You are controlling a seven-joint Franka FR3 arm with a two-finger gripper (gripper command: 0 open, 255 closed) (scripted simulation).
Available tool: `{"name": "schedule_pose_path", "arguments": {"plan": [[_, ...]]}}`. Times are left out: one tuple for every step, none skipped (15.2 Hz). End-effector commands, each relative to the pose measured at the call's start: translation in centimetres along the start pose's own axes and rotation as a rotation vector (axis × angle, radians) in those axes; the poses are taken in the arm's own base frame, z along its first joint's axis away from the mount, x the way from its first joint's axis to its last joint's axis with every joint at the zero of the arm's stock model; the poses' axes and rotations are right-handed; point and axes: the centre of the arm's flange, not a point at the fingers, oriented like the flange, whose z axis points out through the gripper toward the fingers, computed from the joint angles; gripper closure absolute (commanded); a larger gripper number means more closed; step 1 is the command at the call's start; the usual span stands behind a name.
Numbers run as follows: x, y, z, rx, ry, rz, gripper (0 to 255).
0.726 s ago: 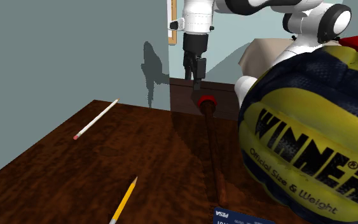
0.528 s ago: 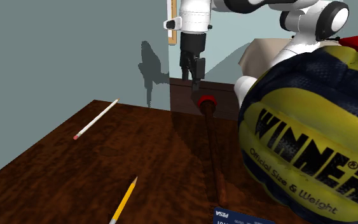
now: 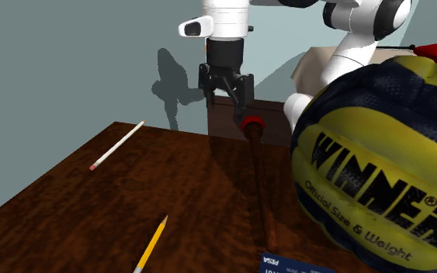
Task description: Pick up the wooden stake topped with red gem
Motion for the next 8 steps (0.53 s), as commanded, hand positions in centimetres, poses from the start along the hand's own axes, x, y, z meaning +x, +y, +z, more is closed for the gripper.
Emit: {"name": "schedule_pose_path", "arguments": {"plan": [[2.2,-2.2,-0.5,-0.003,-0.012,-0.117,0],[3.1,-3.2,-0.7,-0.005,-0.017,-0.172,0],[3.9,-4.4,-0.8,-0.007,-0.023,-0.227,0],[4.6,-5.5,-1.0,-0.009,-0.028,-0.283,0],[5.3,-6.8,-1.2,-0.010,-0.033,-0.338,0],[5.9,-8.0,-1.3,-0.012,-0.039,-0.394,0],[6.5,-9.3,-1.4,-0.014,-0.044,-0.449,0],[6.9,-10.6,-1.6,-0.016,-0.050,-0.505,0]]}}
